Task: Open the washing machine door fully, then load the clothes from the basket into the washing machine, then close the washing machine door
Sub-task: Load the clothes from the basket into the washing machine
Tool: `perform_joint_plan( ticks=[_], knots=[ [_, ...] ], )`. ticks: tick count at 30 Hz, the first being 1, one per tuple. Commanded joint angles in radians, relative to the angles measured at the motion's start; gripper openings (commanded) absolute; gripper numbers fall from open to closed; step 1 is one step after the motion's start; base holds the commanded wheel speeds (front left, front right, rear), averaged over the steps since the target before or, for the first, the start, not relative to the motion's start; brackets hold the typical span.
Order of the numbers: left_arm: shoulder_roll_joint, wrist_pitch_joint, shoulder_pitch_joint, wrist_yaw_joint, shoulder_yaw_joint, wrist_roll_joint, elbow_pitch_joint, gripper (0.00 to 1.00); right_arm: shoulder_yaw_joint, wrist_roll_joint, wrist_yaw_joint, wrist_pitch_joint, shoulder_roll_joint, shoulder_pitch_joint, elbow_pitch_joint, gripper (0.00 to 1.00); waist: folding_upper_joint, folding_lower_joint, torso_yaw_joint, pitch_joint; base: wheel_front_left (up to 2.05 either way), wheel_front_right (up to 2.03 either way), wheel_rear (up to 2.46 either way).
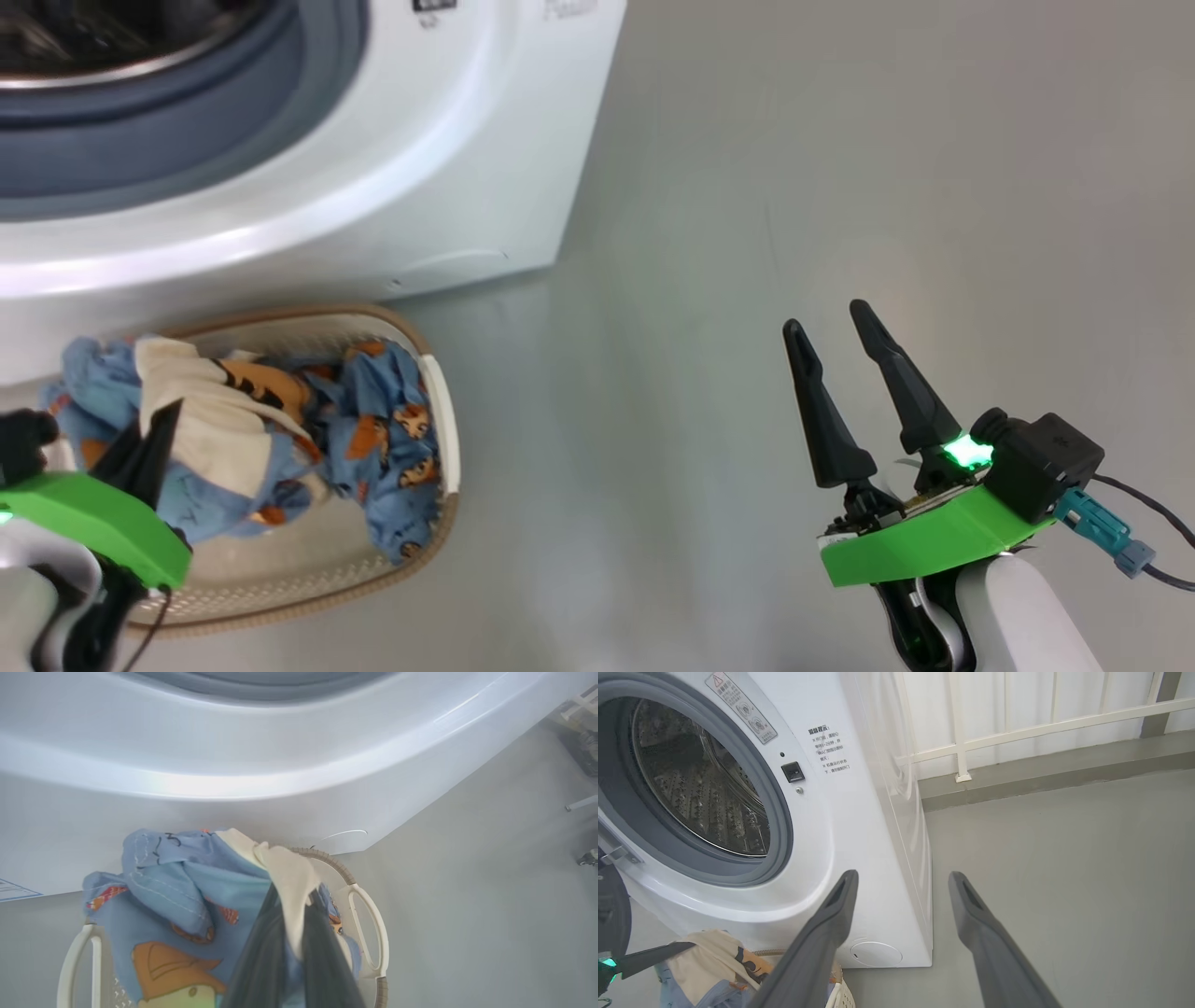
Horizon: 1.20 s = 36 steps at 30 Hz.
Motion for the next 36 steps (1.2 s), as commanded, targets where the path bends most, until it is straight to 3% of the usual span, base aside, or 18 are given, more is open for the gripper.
perform_joint_plan(
  ticks=[1,8,20,36],
  knots=[
    [0.03,-0.011,0.029,-0.002,0.079,0.027,-0.044,0.0,0.014,-0.014,0.002,-0.005,-0.002,0.006,-0.012,1.0,0.0,0.0,0.042,-0.072,0.0,0.0,0.0],
    [-0.022,-0.011,0.136,-0.002,0.224,0.084,-0.152,0.0,-0.006,-0.024,0.002,-0.005,-0.002,0.021,0.027,1.0,0.0,0.0,0.064,-0.152,0.0,0.0,0.0],
    [-0.094,-0.011,0.268,0.003,0.382,0.169,-0.294,0.0,-0.024,-0.041,0.002,-0.005,-0.002,0.04,0.075,1.0,0.0,0.0,0.083,-0.26,0.0,0.0,0.0],
    [-0.165,-0.011,0.4,0.086,0.488,0.233,-0.5,0.0,-0.055,-0.059,0.002,-0.005,-0.002,0.074,0.126,1.0,0.0,0.0,0.101,-0.378,0.0,0.0,0.0]
  ],
)
